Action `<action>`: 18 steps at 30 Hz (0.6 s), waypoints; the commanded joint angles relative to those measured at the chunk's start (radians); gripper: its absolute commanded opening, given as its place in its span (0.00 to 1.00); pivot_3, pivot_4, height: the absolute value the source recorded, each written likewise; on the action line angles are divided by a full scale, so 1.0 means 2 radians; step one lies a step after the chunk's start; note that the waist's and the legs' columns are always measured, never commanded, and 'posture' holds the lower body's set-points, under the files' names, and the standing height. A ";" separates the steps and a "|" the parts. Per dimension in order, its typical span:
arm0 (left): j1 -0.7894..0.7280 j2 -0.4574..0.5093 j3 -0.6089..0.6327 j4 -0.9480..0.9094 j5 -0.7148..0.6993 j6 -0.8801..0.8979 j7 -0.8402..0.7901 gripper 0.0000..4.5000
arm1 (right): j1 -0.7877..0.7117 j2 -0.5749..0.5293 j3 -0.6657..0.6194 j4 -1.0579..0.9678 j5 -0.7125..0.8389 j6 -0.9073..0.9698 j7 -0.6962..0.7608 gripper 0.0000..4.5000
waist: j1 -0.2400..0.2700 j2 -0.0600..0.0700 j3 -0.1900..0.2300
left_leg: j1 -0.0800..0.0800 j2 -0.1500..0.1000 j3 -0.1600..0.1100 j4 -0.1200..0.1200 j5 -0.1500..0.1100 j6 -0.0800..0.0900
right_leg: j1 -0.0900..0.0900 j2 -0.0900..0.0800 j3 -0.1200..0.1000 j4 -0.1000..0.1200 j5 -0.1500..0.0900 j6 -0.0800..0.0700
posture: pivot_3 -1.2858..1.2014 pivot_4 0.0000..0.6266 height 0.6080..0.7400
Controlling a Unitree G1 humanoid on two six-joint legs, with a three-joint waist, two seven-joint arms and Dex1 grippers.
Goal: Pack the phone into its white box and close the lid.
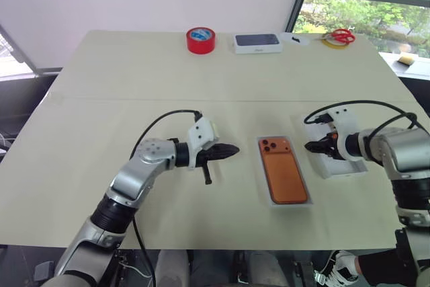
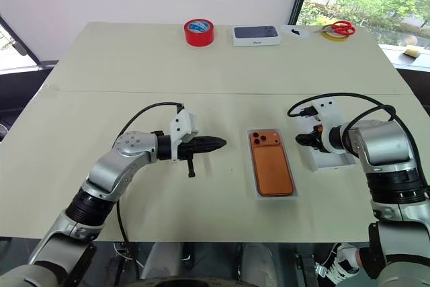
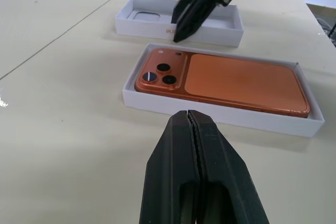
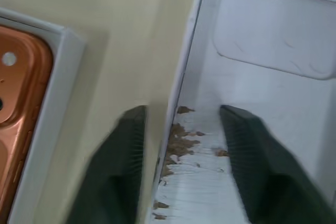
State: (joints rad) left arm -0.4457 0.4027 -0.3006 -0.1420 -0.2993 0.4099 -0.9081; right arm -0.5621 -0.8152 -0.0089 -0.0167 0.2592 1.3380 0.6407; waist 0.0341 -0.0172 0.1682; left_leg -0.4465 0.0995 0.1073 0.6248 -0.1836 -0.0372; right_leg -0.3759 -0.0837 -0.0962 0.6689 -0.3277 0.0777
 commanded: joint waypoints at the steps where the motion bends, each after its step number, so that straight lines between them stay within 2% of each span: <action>1: 0.002 -0.003 0.000 -0.023 0.001 -0.009 -0.001 0.00 | -0.006 -0.011 0.002 -0.006 0.008 0.012 0.001 0.09 | 0.000 0.000 0.000 | 0.000 0.000 0.000 0.000 0.000 0.000 | 0.000 0.000 0.000 0.000 0.000 0.000 | 0.52 0.24 0.93; 2: 0.002 -0.004 0.000 -0.023 0.001 -0.009 -0.002 0.00 | -0.005 -0.013 0.002 -0.008 0.010 0.014 0.002 0.02 | 0.000 0.000 0.000 | 0.000 0.000 0.000 0.000 0.000 0.000 | 0.000 0.000 0.000 0.000 0.000 0.000 | 0.52 0.24 0.93; 6: 0.004 -0.005 0.002 -0.020 0.003 -0.012 -0.001 0.00 | -0.010 -0.016 -0.015 -0.019 0.022 0.021 0.002 0.02 | 0.000 0.000 0.000 | 0.000 0.000 0.000 0.000 0.000 0.000 | 0.000 0.000 0.000 0.000 0.000 0.000 | 0.52 0.24 0.93; 10: 0.003 -0.003 0.018 -0.010 0.005 -0.015 0.010 0.00 | -0.057 0.002 -0.107 -0.023 0.049 0.047 -0.011 0.02 | -0.002 0.001 0.001 | 0.000 0.000 0.000 0.000 0.000 0.000 | 0.000 0.000 0.000 0.000 0.000 0.000 | 0.52 0.24 0.93; 12: 0.004 -0.002 0.032 -0.004 0.002 -0.013 0.020 0.00 | -0.098 0.031 -0.182 -0.041 0.084 0.103 -0.008 0.02 | -0.004 0.001 0.001 | 0.000 0.000 0.000 0.000 0.000 0.000 | -0.001 0.000 0.000 0.001 0.000 0.000 | 0.52 0.24 0.93; 15: 0.003 -0.002 0.054 0.007 -0.003 -0.010 0.032 0.00 | -0.127 0.075 -0.262 -0.064 0.201 0.138 -0.023 0.02 | -0.011 0.001 0.001 | 0.000 0.001 0.000 0.000 0.000 0.000 | -0.001 0.000 0.000 0.002 0.000 0.000 | 0.52 0.24 0.93; 18: -0.002 -0.004 0.068 0.022 -0.004 -0.012 0.038 0.00 | -0.110 0.125 -0.290 -0.078 0.356 0.138 -0.105 0.02 | -0.012 0.001 0.000 | 0.000 0.001 0.000 -0.001 0.000 0.000 | -0.001 0.001 0.000 0.002 0.000 0.000 | 0.52 0.24 0.93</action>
State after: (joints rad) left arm -0.4370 0.3988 -0.1924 -0.0950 -0.2946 0.4040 -0.8400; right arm -0.7958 -0.5963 -0.5559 -0.1424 0.7990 1.6067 0.5139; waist 0.0101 -0.0149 0.1692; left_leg -0.4458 0.1010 0.1077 0.6234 -0.1837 -0.0370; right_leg -0.3773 -0.0826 -0.0954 0.6724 -0.3276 0.0776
